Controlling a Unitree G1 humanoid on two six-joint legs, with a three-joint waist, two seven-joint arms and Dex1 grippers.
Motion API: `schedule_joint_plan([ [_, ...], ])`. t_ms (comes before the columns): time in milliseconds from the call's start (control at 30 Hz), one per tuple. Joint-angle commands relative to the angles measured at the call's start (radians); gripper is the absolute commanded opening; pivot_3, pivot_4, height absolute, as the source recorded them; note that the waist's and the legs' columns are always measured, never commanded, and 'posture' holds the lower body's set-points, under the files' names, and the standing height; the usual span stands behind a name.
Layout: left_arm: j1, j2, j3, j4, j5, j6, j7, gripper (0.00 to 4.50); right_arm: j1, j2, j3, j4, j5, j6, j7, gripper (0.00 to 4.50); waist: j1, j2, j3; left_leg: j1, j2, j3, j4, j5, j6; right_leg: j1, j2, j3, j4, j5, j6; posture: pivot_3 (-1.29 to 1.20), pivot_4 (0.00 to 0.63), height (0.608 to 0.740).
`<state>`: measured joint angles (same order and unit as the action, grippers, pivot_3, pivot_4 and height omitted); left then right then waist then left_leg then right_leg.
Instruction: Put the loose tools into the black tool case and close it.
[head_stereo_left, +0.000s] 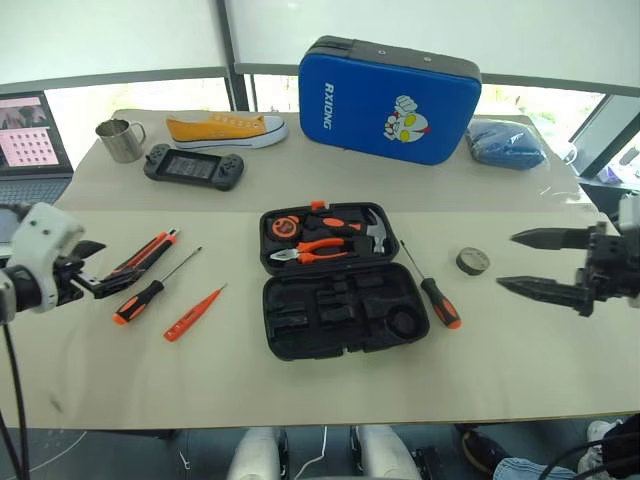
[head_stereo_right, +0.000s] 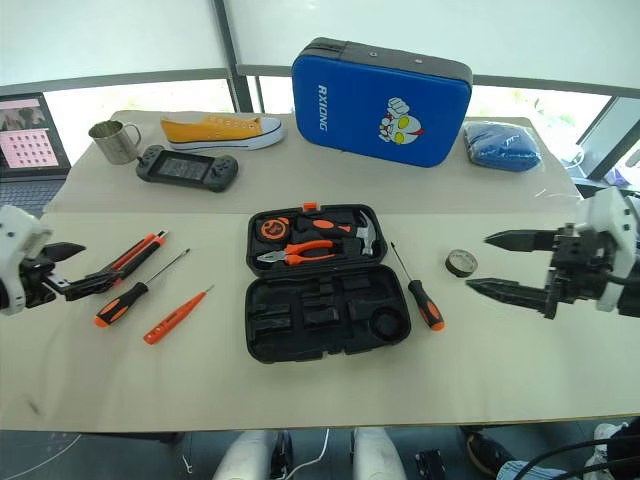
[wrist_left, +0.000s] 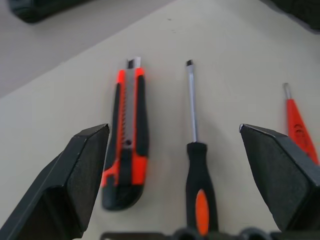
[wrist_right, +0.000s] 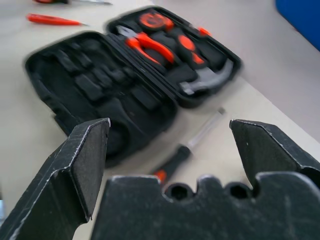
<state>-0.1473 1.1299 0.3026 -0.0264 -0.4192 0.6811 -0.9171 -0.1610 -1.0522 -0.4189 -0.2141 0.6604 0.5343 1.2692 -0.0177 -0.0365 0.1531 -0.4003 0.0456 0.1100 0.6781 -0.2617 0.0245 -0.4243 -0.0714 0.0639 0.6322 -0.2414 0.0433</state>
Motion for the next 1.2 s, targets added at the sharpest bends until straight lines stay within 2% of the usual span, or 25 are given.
schedule_joint_plan([
  [33, -0.040, 0.040, -0.107, 0.039, 0.068, 0.012, -0.034, 4.47, -0.014, 0.024, -0.002, -0.192, 0.093, 0.058, -0.077, 4.47, 0.000, 0.000, 0.000, 0.000, 0.000, 0.000, 0.000, 0.000, 0.000, -0.001, 0.001, 0.000, -0.001, 0.000, 0.000, 0.00, 0.150, 0.740],
  [233, -0.088, 0.053, -0.201, 0.108, 0.129, 0.009, -0.075, 4.47, -0.105, 0.052, 0.062, -0.340, 0.189, 0.145, -0.209, 4.47, 0.006, -0.001, 0.000, -0.004, 0.002, 0.001, 0.002, -0.001, -0.001, -0.003, 0.004, 0.000, 0.000, 0.000, -0.001, 0.00, 0.150, 0.740],
  [433, -0.156, -0.002, -0.288, 0.208, 0.212, -0.075, -0.065, 4.47, -0.132, 0.057, 0.074, -0.399, 0.244, 0.165, -0.257, 4.47, 0.021, -0.001, 0.000, -0.004, 0.002, 0.001, 0.002, -0.001, -0.001, -0.003, 0.003, 0.000, -0.001, 0.000, -0.001, 0.00, 0.150, 0.740],
  [533, -0.160, -0.012, -0.303, 0.221, 0.221, -0.094, -0.091, 3.74, -0.143, 0.054, 0.074, -0.401, 0.258, 0.166, -0.267, 4.50, 0.025, -0.001, 0.000, -0.004, 0.002, 0.001, 0.003, -0.001, -0.001, -0.002, 0.003, 0.000, 0.000, 0.000, -0.001, 0.00, 0.150, 0.740],
  [633, -0.164, -0.036, -0.287, 0.204, 0.185, -0.052, -0.109, 2.69, -0.158, 0.055, 0.084, -0.395, 0.258, 0.165, -0.270, 4.50, 0.026, -0.001, 0.000, -0.004, 0.002, 0.001, 0.004, -0.001, -0.001, -0.002, 0.003, 0.000, 0.001, 0.000, -0.001, 0.00, 0.150, 0.740],
  [667, -0.163, -0.039, -0.283, 0.198, 0.181, -0.042, -0.111, 2.16, -0.160, 0.055, 0.086, -0.395, 0.258, 0.164, -0.271, 4.50, 0.028, -0.001, 0.000, -0.003, 0.002, 0.001, 0.004, -0.001, -0.001, -0.002, 0.004, 0.000, 0.001, 0.000, -0.001, 0.00, 0.150, 0.740],
  [733, -0.154, -0.040, -0.278, 0.187, 0.186, -0.042, -0.109, 1.65, -0.162, 0.055, 0.091, -0.396, 0.257, 0.159, -0.273, 4.50, 0.030, -0.001, 0.000, -0.003, 0.002, 0.001, 0.004, -0.001, -0.001, -0.001, 0.004, -0.001, 0.001, 0.000, -0.001, 0.00, 0.150, 0.740],
  [800, -0.145, -0.043, -0.268, 0.175, 0.183, -0.039, -0.108, 0.86, -0.164, 0.057, 0.095, -0.399, 0.261, 0.160, -0.279, 4.50, 0.029, -0.001, 0.000, -0.004, 0.002, 0.001, 0.005, -0.001, -0.001, -0.001, 0.004, -0.001, 0.001, 0.000, -0.001, 0.00, 0.150, 0.740],
  [933, -0.157, -0.047, -0.228, 0.138, 0.146, -0.013, -0.114, 0.84, -0.160, 0.057, 0.098, -0.398, 0.259, 0.156, -0.280, 4.50, 0.029, -0.001, 0.000, -0.004, 0.002, 0.000, 0.005, -0.001, -0.001, -0.001, 0.004, -0.001, 0.002, 0.000, -0.001, 0.00, 0.150, 0.740],
  [1067, -0.285, -0.062, -0.176, 0.060, 0.053, 0.082, -0.125, 0.84, -0.147, 0.055, 0.076, -0.389, 0.262, 0.161, -0.293, 4.50, 0.034, -0.004, 0.001, -0.006, 0.002, -0.001, 0.008, -0.001, -0.001, -0.002, 0.004, -0.003, 0.002, 0.000, -0.001, 0.00, 0.150, 0.740],
  [1200, -0.460, -0.095, -0.261, 0.007, 0.065, 0.019, -0.156, 0.84, -0.107, 0.057, 0.053, -0.392, 0.258, 0.164, -0.307, 4.50, 0.037, -0.006, 0.000, -0.009, 0.002, -0.003, 0.013, -0.002, 0.001, -0.001, 0.004, -0.005, 0.002, 0.000, 0.000, 0.00, 0.150, 0.740],
])
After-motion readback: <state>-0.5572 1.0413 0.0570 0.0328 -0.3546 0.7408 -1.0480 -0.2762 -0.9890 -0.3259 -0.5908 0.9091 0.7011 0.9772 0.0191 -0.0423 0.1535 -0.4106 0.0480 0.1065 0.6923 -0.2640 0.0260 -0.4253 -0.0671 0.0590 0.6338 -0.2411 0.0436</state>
